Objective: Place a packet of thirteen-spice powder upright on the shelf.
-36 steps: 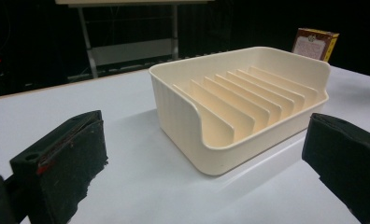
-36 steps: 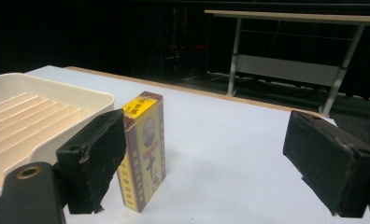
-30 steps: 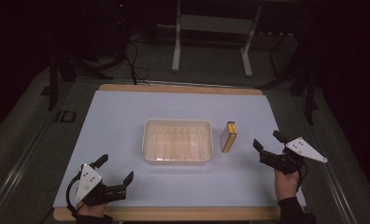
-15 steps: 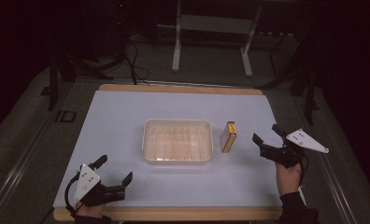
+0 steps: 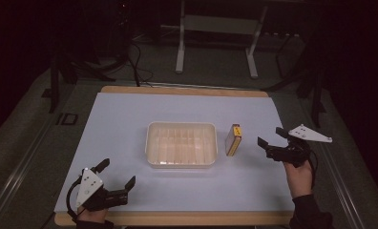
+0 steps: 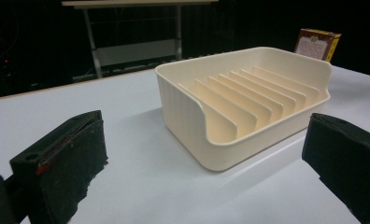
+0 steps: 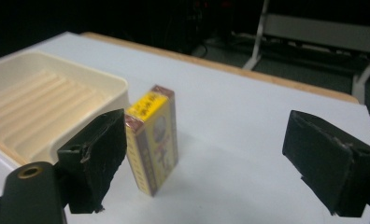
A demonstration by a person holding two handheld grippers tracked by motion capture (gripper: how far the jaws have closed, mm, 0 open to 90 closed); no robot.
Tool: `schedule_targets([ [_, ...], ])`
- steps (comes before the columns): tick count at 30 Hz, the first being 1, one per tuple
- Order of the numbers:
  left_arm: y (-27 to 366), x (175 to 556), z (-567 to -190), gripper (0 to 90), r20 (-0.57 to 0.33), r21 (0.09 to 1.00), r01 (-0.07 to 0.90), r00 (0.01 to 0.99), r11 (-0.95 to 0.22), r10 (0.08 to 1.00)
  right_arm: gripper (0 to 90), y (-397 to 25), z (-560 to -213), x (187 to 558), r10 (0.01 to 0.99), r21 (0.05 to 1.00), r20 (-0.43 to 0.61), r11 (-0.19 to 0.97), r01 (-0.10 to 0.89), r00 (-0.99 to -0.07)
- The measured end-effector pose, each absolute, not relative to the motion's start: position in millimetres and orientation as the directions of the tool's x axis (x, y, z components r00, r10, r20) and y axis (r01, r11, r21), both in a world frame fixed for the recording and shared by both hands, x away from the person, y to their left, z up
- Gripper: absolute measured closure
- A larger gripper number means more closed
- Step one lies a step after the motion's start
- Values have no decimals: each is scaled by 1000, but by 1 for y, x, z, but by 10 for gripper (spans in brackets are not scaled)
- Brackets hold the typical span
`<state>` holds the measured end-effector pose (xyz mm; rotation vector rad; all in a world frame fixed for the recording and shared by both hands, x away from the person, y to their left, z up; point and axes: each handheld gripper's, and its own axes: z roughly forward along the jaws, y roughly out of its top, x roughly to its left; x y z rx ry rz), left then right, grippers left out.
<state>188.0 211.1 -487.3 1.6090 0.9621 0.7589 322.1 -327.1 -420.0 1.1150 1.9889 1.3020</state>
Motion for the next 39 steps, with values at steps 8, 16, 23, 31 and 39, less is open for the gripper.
schedule_targets([
  [8, 211, 188, -488, 0, -2, 970, 216, 470, -113, 882, 134, -332, -414, 330, 846, 870, 12, 254, 423, -533],
  [16, 211, 189, -488, 0, -10, 969, 223, 470, -108, 883, 133, -334, -406, 332, 848, 837, -16, 301, 457, -529],
  [23, 211, 189, -489, 0, -9, 966, 233, 473, -115, 881, 132, -334, -396, 338, 825, 759, -4, 371, 535, -565],
  [31, 211, 190, -489, 0, -7, 965, 234, 473, -117, 881, 133, -332, -398, 343, 789, 695, 25, 427, 578, -613],
  [39, 211, 190, -489, 0, -8, 964, 239, 472, -120, 881, 139, -325, -403, 351, 735, 583, 16, 544, 603, -678],
])
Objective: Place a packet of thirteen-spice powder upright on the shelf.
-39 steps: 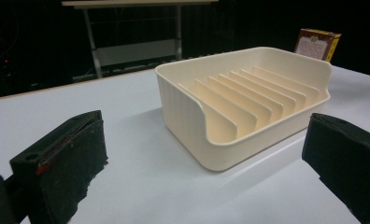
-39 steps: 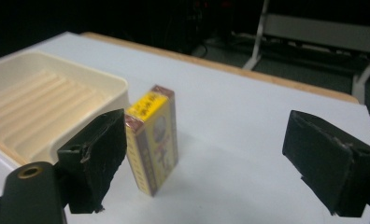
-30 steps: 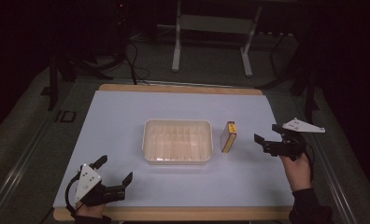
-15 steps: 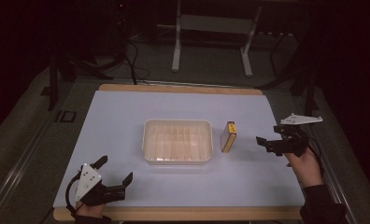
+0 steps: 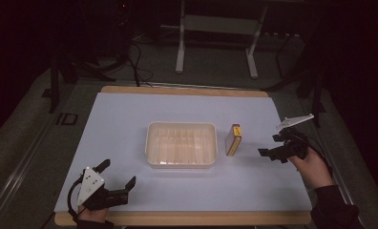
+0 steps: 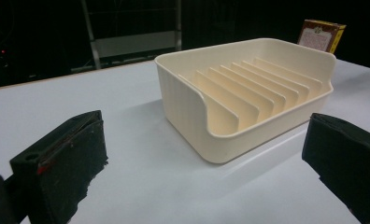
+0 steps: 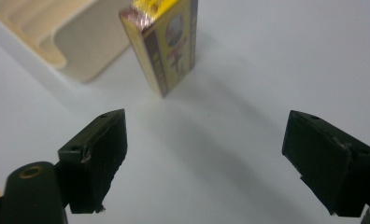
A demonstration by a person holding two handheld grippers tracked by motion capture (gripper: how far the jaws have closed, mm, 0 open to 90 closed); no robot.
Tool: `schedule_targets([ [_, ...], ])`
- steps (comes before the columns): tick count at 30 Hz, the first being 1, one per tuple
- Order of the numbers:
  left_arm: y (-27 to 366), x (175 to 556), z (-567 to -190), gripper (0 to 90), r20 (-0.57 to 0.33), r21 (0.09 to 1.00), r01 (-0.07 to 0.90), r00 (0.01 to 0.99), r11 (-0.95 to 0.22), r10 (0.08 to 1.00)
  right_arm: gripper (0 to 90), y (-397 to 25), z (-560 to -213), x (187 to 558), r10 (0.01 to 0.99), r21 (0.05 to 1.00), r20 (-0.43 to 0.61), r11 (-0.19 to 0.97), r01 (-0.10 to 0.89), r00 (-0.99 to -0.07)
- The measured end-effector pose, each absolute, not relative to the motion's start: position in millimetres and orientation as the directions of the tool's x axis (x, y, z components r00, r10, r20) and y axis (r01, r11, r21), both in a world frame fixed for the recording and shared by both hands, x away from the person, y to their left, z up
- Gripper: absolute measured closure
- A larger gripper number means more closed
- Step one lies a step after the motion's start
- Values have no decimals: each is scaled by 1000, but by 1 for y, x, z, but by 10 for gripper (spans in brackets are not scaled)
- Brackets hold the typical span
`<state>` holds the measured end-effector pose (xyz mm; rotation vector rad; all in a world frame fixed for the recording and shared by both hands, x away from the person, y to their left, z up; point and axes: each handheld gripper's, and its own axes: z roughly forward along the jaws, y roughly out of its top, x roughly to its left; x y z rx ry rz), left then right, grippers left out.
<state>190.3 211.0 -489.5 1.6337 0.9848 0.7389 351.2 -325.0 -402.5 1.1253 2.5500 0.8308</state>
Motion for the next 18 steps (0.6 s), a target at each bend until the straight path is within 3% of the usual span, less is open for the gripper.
schedule_targets([
  [18, 211, 191, -490, 0, -11, 964, 239, 472, -116, 881, 151, -322, -413, 369, 648, 291, 66, 715, 636, -759],
])
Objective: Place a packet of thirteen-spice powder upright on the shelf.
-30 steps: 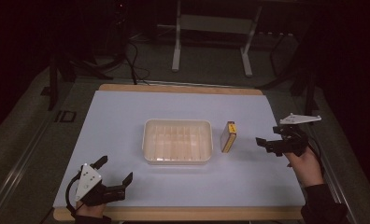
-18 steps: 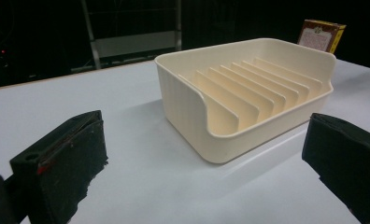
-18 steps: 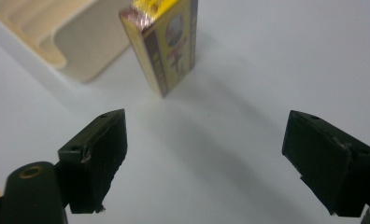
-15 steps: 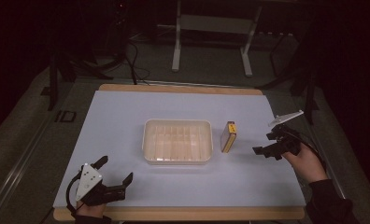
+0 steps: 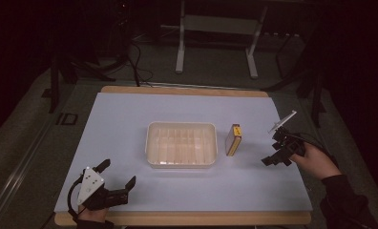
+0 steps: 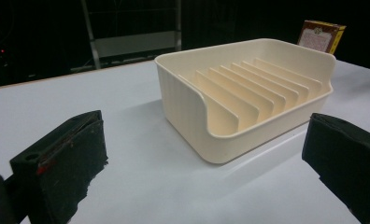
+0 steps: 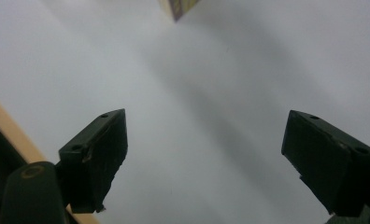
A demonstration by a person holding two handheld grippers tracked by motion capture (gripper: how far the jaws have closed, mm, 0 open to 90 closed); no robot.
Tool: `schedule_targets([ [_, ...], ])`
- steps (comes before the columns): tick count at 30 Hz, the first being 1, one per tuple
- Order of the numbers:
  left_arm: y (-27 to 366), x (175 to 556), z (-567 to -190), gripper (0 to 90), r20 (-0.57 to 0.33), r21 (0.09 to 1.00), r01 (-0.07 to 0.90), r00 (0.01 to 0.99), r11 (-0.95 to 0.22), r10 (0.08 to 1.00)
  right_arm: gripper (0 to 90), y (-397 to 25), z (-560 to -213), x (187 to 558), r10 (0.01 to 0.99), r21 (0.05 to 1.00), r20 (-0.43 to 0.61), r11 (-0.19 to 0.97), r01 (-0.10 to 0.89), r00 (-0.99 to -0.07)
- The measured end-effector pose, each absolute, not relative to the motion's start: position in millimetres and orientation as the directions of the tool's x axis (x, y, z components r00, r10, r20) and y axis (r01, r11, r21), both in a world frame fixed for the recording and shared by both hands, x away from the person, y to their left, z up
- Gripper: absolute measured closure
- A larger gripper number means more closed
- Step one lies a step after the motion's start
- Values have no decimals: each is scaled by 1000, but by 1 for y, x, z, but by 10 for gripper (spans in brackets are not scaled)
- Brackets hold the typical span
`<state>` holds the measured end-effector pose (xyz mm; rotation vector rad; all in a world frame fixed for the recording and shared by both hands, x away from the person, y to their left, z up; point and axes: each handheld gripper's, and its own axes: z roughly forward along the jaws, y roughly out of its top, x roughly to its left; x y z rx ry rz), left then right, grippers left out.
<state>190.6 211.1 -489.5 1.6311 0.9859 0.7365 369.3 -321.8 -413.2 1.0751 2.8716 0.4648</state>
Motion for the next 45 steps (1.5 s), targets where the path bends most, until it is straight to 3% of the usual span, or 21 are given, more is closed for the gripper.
schedule_targets([
  [11, 211, 191, -489, 0, -13, 964, 239, 473, -114, 881, 164, -320, -418, 366, 517, 120, 110, 841, 527, -849],
  [25, 211, 191, -490, 0, -19, 964, 242, 474, -109, 881, 157, -302, -432, 350, 297, -34, 145, 955, 296, -944],
  [45, 211, 191, -490, 0, -22, 964, 243, 474, -108, 880, 151, -267, -433, 331, 79, -37, 192, 997, 73, -978],
])
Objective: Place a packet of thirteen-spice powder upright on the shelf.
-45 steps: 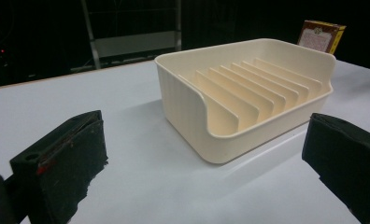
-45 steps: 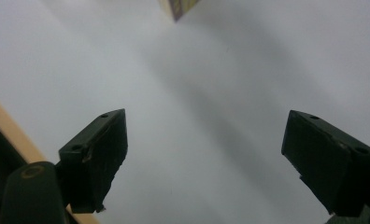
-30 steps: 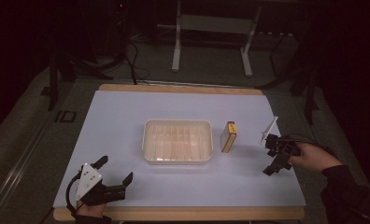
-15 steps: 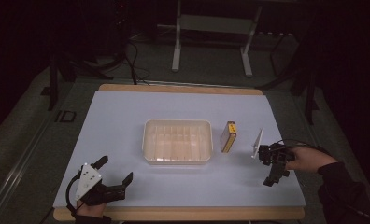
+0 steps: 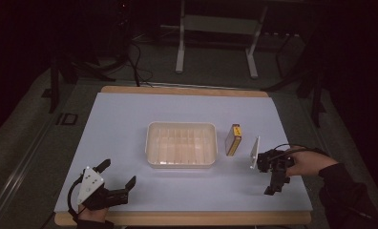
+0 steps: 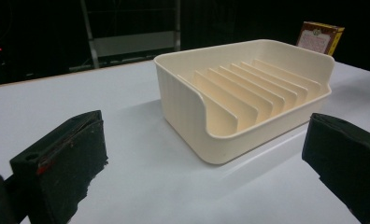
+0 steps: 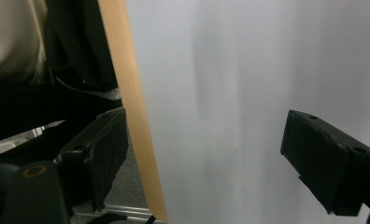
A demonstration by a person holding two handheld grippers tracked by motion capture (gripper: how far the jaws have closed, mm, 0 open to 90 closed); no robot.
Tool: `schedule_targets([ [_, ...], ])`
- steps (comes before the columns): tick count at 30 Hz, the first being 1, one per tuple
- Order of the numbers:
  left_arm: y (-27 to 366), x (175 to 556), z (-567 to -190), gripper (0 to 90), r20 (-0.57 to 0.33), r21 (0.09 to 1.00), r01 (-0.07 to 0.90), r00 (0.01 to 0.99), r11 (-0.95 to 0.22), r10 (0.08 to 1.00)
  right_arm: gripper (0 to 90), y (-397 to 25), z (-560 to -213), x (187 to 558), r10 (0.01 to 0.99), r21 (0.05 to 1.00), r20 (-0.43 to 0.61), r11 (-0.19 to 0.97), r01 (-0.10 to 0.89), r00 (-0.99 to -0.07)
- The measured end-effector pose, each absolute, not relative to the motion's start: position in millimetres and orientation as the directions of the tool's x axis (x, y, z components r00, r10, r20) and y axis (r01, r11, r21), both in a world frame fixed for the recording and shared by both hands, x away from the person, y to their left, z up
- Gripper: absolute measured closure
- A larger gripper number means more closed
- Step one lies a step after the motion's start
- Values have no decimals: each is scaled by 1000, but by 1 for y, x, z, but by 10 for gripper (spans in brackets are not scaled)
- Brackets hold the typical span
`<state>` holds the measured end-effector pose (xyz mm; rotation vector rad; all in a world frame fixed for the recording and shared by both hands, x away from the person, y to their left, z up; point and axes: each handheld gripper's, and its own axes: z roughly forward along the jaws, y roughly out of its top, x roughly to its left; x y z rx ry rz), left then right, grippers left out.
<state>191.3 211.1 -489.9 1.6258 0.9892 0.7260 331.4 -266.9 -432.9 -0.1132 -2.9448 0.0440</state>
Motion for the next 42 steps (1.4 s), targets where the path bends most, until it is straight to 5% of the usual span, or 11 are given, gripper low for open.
schedule_targets([
  [42, 216, 188, -490, 0, -19, 965, 240, 467, -106, 884, 158, -206, -382, 349, -94, 73, 141, 994, -84, -986],
])
